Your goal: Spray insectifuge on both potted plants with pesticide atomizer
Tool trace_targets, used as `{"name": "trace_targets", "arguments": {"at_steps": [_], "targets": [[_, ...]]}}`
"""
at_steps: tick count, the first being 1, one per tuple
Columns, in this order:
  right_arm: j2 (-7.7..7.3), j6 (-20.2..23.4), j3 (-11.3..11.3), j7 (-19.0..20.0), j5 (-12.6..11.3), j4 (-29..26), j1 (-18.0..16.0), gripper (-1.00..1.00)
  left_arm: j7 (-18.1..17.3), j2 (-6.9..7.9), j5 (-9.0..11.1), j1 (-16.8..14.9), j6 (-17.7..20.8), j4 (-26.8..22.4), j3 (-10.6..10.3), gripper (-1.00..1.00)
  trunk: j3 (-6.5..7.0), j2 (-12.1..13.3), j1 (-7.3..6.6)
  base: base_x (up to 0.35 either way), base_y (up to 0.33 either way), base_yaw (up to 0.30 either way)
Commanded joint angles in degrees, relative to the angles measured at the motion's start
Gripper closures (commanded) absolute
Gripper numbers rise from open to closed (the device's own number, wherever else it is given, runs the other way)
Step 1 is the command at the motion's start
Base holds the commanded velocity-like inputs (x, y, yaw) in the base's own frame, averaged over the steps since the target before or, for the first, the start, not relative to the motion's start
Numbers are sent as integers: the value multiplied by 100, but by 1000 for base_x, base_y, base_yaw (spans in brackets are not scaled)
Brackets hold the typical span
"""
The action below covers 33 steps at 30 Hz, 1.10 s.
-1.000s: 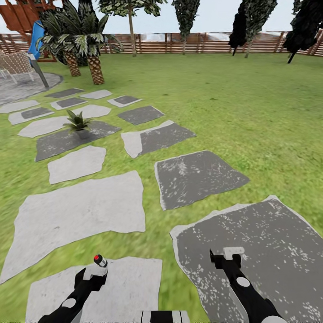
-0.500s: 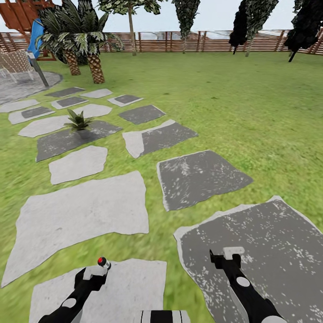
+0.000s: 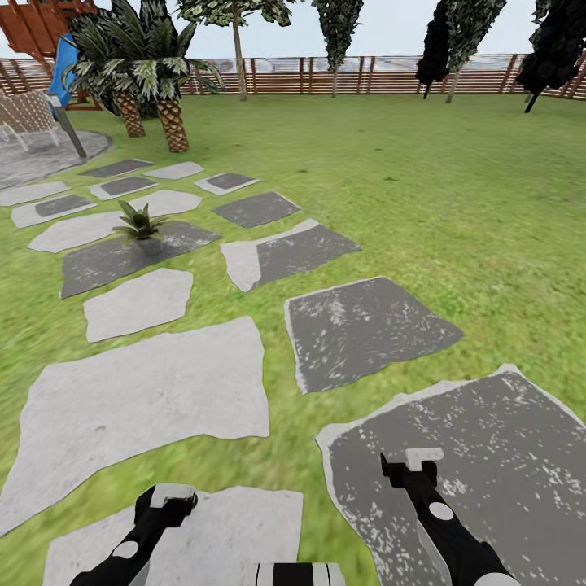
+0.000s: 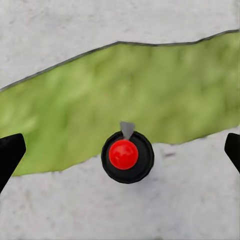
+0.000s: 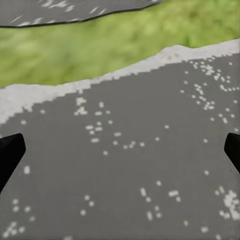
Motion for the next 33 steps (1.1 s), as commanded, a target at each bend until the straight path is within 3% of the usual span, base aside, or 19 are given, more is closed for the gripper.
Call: {"name": "trace_targets", "arguments": {"at_steps": [1, 16, 22, 33], "targets": [[0, -14, 0, -24, 33, 4, -2, -100, 4, 1, -46, -3, -22, 4, 4, -100, -4, -1, -1, 7, 0, 0], [0, -14, 0, -17, 33, 4, -2, -100, -5, 1, -48, -3, -30, 30, -35, -100, -4, -1, -1, 45, 0, 0], [0, -14, 0, -19, 33, 4, -2, -100, -13, 1, -37, -4, -34, 26, -34, -100, -135, -242, 131, 0, 0, 0], [0, -14, 0, -25, 33, 4, -2, -100, -56, 1, 3, -3, -36, -3, 5, -100, -476, -257, 159, 0, 0, 0]]}}
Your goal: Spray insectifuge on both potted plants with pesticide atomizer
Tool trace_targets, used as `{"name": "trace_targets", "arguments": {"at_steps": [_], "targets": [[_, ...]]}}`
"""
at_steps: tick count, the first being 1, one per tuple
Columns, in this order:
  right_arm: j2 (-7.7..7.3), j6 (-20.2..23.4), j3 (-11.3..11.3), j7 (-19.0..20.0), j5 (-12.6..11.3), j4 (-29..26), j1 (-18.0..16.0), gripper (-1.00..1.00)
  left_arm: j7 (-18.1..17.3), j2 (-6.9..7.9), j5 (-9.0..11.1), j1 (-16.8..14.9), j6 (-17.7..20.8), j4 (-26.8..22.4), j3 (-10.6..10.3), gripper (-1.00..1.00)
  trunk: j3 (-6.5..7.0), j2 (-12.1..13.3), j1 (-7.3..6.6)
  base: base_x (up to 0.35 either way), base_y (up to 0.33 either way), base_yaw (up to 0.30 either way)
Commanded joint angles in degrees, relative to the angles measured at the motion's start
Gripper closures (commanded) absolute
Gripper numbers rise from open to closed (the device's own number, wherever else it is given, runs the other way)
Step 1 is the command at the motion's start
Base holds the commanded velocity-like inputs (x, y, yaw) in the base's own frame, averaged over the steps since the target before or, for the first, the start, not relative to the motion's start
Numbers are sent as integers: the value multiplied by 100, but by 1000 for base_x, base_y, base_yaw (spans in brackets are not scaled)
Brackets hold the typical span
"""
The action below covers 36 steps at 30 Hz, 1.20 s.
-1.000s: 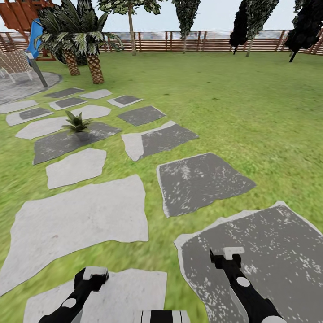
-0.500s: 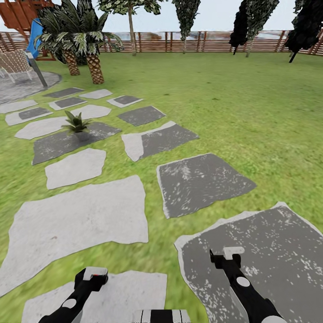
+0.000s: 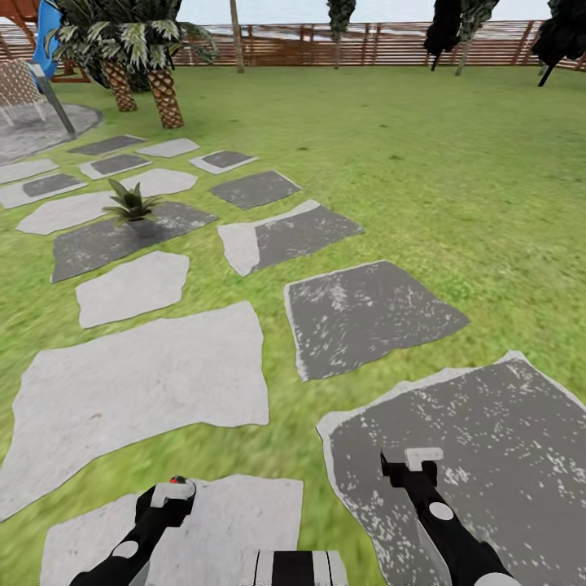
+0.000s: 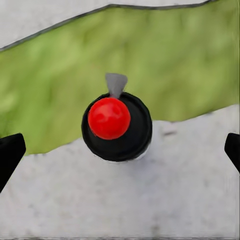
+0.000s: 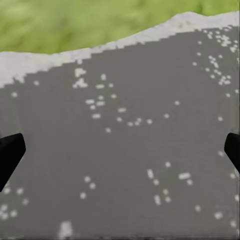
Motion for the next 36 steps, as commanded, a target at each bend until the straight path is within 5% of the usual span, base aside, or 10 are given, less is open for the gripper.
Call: {"name": "trace_targets", "arguments": {"at_steps": [1, 12, 14, 36], "targets": [[0, -14, 2, -23, 34, 4, -3, -100, -1, 1, -39, -2, -20, 4, 8, -100, -36, -3, 1, 0, 0, 0], [0, -21, 9, -23, 34, 9, -3, -100, 4, 1, -39, -2, -34, 3, 20, -100, -185, -8, 11, 0, 0, 11], [0, -22, 9, -23, 34, 12, -3, -100, 6, 1, -32, -3, -274, 25, 21, -100, -220, -10, 14, 0, 0, 94], [0, -22, 9, -23, 34, 13, -3, -100, 24, -24, -21, -1, -372, 64, 28, -100, -228, -10, 14, 44, 17, 6]]}}
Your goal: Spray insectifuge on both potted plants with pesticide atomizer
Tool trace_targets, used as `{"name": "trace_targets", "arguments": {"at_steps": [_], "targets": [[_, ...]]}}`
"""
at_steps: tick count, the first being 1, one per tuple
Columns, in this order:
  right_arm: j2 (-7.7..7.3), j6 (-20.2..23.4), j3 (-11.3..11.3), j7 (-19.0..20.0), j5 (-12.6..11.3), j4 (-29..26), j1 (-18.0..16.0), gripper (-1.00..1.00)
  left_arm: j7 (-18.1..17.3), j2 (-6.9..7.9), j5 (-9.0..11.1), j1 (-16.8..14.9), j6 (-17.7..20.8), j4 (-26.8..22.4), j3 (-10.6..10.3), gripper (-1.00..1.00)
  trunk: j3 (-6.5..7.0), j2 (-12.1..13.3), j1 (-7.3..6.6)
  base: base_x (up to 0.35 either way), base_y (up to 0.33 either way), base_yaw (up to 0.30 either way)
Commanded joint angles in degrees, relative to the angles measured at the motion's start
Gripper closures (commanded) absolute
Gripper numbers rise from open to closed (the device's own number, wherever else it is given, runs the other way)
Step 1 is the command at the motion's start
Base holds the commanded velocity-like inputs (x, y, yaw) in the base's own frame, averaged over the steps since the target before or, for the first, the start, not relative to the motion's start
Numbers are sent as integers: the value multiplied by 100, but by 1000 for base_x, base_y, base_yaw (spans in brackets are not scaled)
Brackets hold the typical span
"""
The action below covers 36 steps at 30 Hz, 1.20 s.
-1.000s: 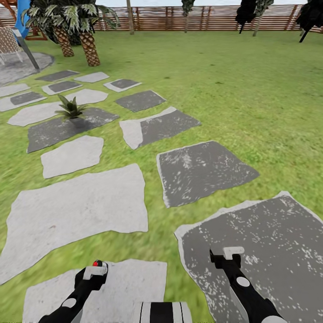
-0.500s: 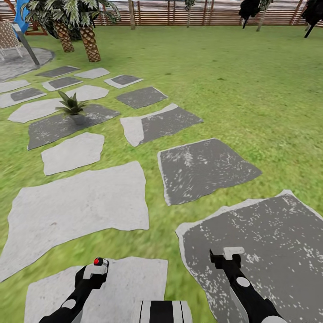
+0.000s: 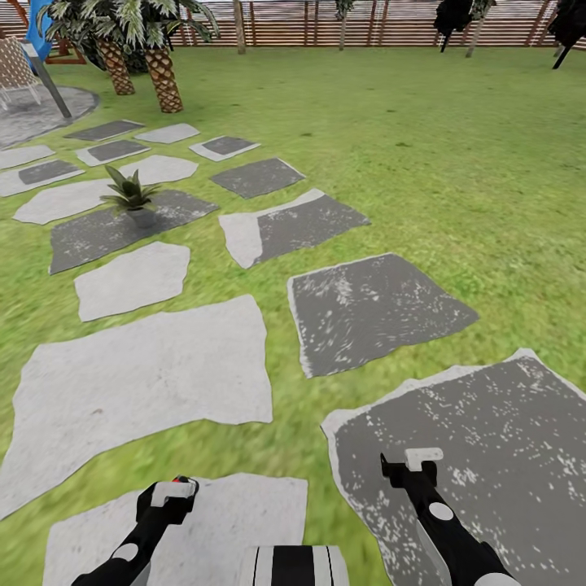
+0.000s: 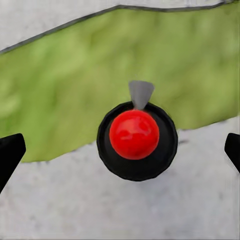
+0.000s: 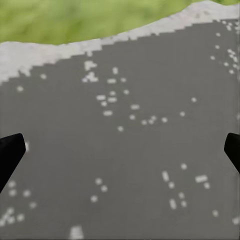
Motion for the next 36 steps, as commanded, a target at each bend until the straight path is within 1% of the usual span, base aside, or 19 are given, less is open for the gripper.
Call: {"name": "trace_targets", "arguments": {"at_steps": [1, 10, 15, 18, 32, 36], "targets": [[0, -14, 1, -23, 33, 4, -2, -100, 1, 1, -38, -2, -20, 4, 7, -100, -3, -1, 0, 52, -24, 0], [0, -14, 1, -23, 33, 4, -2, -100, -16, 0, -38, -3, -24, 4, 0, -100, -3, -1, 0, 6, -3, 0], [0, -14, 1, -23, 33, 4, -2, -100, -17, -1, -38, -1, -24, 4, -1, -100, -120, -8, 13, 0, 0, 0], [0, -12, 1, -23, 33, 4, -2, -100, -17, -1, -40, -4, -24, 4, 0, -100, -139, -8, 13, 0, 0, 0], [0, -14, 1, -23, 33, 4, -2, -100, -17, -1, -40, -1, -33, 20, -9, -100, -153, -8, 13, 0, 0, 0], [0, -14, 1, -23, 33, 8, -2, -100, -17, -1, -40, -1, -94, 22, -9, -100, -171, -8, 13, 0, 0, 0]]}}
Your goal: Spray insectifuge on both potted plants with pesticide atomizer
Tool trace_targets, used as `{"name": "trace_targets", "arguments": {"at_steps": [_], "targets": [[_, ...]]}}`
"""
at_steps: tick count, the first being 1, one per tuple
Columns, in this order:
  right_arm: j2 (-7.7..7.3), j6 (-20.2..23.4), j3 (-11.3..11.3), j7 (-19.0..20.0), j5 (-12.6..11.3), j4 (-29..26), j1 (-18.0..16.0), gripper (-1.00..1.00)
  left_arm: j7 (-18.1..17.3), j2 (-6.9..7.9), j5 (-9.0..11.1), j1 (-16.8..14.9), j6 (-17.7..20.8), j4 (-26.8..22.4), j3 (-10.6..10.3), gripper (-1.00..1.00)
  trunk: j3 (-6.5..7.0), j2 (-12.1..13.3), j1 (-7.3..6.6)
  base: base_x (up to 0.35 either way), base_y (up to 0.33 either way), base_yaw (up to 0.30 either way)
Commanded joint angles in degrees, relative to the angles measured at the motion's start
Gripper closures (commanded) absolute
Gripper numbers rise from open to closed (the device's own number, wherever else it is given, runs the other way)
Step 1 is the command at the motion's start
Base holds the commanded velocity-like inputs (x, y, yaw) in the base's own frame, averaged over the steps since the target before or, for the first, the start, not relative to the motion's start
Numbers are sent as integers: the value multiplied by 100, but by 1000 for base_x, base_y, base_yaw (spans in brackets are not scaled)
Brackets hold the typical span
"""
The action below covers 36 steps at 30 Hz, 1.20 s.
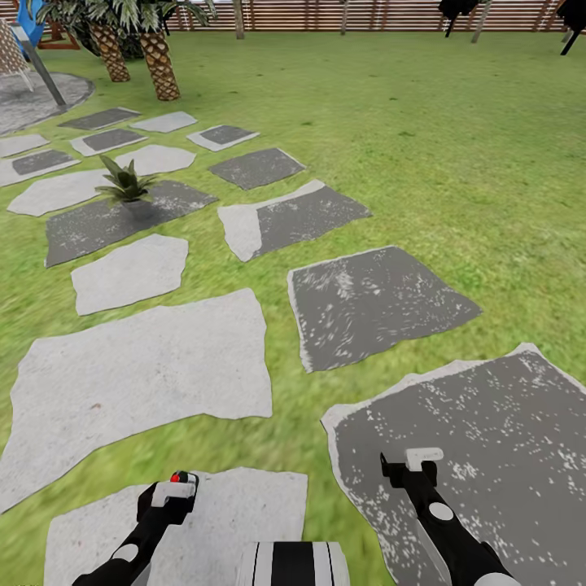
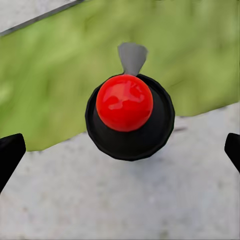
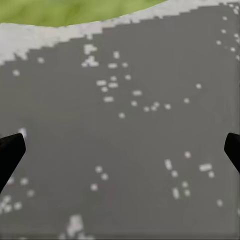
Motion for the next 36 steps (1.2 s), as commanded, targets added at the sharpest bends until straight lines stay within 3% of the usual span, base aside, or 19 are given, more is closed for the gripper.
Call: {"name": "trace_targets", "arguments": {"at_steps": [1, 36], "targets": [[0, -14, 1, -24, 34, 6, -2, -100, 1, 1, -40, -3, -34, 4, 6, -100, -11, -1, -1, 0, 0, 0], [0, -14, 1, -24, 34, 10, -2, -100, 1, 1, -39, -3, -58, 4, 15, -100, -39, -1, -1, 11, 0, 0]]}}
